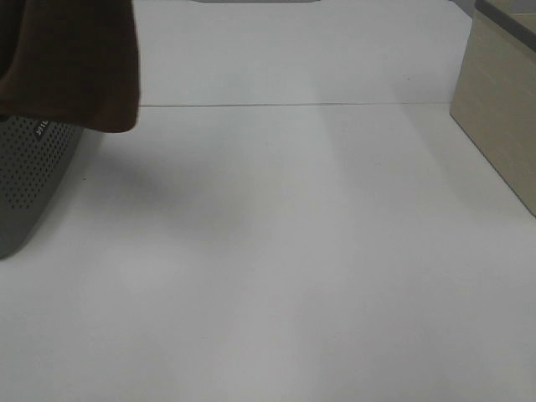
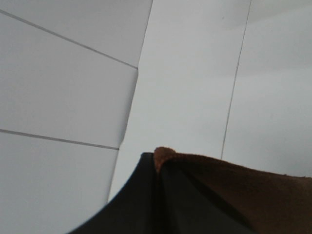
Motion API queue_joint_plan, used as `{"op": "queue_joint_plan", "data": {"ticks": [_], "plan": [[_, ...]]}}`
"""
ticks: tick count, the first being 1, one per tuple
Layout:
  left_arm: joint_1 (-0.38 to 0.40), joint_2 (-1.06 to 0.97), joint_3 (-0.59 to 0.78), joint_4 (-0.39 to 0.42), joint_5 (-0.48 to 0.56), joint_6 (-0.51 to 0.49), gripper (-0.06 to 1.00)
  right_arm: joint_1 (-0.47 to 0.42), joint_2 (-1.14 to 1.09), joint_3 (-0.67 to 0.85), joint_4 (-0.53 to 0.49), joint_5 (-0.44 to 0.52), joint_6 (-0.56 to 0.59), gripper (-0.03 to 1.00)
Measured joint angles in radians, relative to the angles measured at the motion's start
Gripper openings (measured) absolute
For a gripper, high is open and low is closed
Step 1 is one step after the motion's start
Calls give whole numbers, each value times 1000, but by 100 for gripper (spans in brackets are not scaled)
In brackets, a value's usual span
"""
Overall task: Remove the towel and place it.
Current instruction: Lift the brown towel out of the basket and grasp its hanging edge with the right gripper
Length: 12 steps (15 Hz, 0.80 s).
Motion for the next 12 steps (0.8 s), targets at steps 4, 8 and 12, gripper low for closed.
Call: {"op": "queue_joint_plan", "data": {"ticks": [4, 8, 12], "plan": [[-131, 24, 0, 0, -74, 172, 0, 0, 411, -2, 685, -243, -776, 75], [-179, 35, 1, 3, -117, 242, 0, 0, 783, -7, 1158, -120, -1405, 75], [-217, 35, 1, 0, -127, 247, 0, 0, 1130, -94, 1338, 82, -1685, 86]]}}
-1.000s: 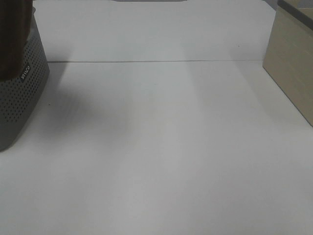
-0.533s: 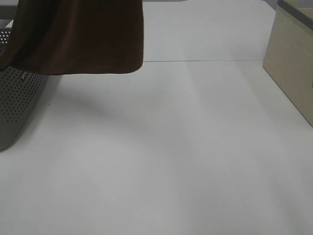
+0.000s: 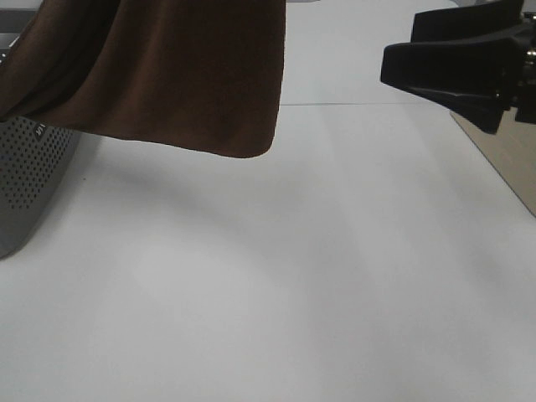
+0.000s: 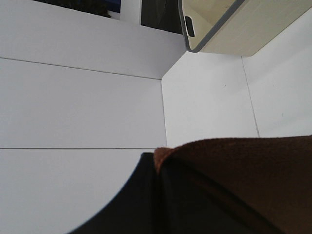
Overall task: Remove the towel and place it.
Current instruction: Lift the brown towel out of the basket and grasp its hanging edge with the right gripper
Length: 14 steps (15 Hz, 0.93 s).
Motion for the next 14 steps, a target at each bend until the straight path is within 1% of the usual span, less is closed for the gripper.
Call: {"op": "queue_joint_plan", "data": {"ticks": [2, 3, 4, 5, 6, 7, 9, 11, 13, 14], "plan": [[-11, 0, 0, -3, -1, 1, 0, 0, 150, -86, 7, 109, -29, 90], [-13, 0, 0, -4, -3, 1, 0, 10, 210, -123, 7, 144, -29, 91], [-13, 0, 0, -6, -26, 0, 0, 92, 298, -191, 7, 153, -37, 91], [-13, 0, 0, -9, -30, -7, 0, 160, 342, -224, 5, 151, -41, 91], [-13, 0, 0, -16, -32, -16, 0, 218, 378, -260, 3, 118, -45, 91], [-13, 0, 0, -20, -32, -22, 0, 251, 406, -291, 2, 85, -44, 91], [-13, 0, 0, -20, -44, -24, 0, 284, 438, -319, -2, 63, -34, 91], [-13, 0, 0, -20, -55, -29, 0, 347, 457, -325, -17, 38, -33, 91], [-13, 0, 0, 8, -73, -66, 0, 394, 467, -325, -55, -18, -21, 91], [-13, 0, 0, 35, -74, -90, 0, 395, 467, -325, -71, -34, -4, 91]]}}
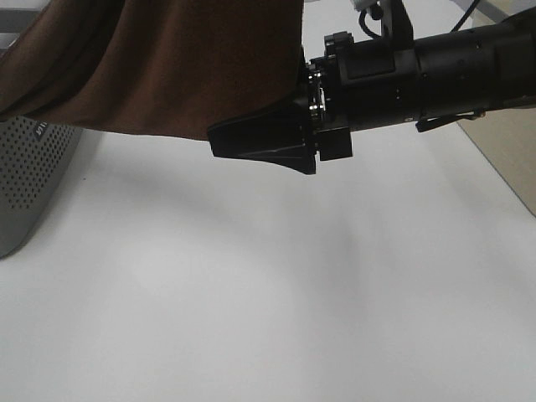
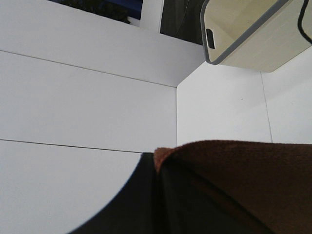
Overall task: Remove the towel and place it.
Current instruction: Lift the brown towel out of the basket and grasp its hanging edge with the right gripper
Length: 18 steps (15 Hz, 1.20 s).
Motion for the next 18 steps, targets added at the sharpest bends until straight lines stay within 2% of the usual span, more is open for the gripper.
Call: {"op": "queue_joint_plan", "data": {"ticks": [3, 5, 6, 9, 12, 14, 15, 16, 17, 18], "plan": [[0, 0, 0, 87, 1, -78, 0, -9, 0, 0, -22, -10, 39, 88], [0, 0, 0, 98, 25, -96, 0, -11, 0, 0, -26, -12, 47, 81], [0, 0, 0, 101, 43, -101, 0, -11, 0, 0, -17, -12, 55, 68], [0, 0, 0, 146, 49, -128, 0, -11, 0, 0, -8, -12, 61, 45], [0, 0, 0, 181, 65, -151, 0, -11, 0, 0, -5, -12, 71, 32], [0, 0, 0, 214, 118, -168, 0, -11, 0, 0, -5, -11, 85, 25], [0, 0, 0, 229, 140, -181, 0, -11, 0, 0, -5, -3, 93, 10], [0, 0, 0, 232, 151, -186, 0, -11, 0, 0, -5, 5, 107, 5], [0, 0, 0, 234, 166, -192, 0, -11, 0, 0, -5, 11, 113, 1], [0, 0, 0, 235, 174, -196, 0, -11, 0, 0, -5, 17, 132, 1]]}}
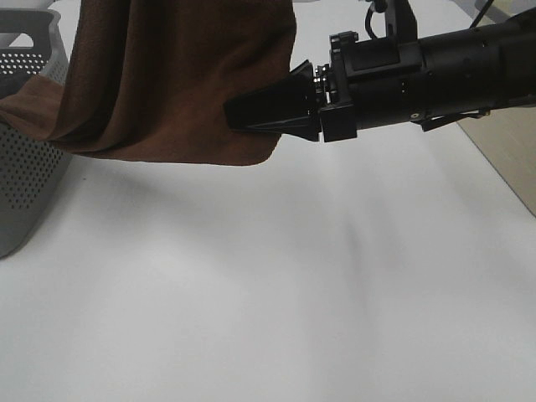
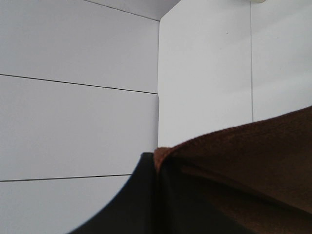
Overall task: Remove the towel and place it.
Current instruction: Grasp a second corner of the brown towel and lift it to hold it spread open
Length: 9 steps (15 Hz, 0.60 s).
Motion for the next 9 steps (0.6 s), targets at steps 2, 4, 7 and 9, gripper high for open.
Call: {"op": "queue_joint_plan", "data": {"ticks": [2, 4, 7, 9], "plan": [[0, 0, 0, 0, 16, -4, 0, 0, 0, 0, 9, -10, 101, 1], [0, 0, 0, 0, 42, -32, 0, 0, -20, -21, -21, -74, 268, 1], [0, 0, 0, 2, 44, -52, 0, 0, -103, -168, -312, -96, 648, 1], [5, 0, 0, 1, 43, -107, 0, 0, -140, -334, -591, -55, 990, 1]]}}
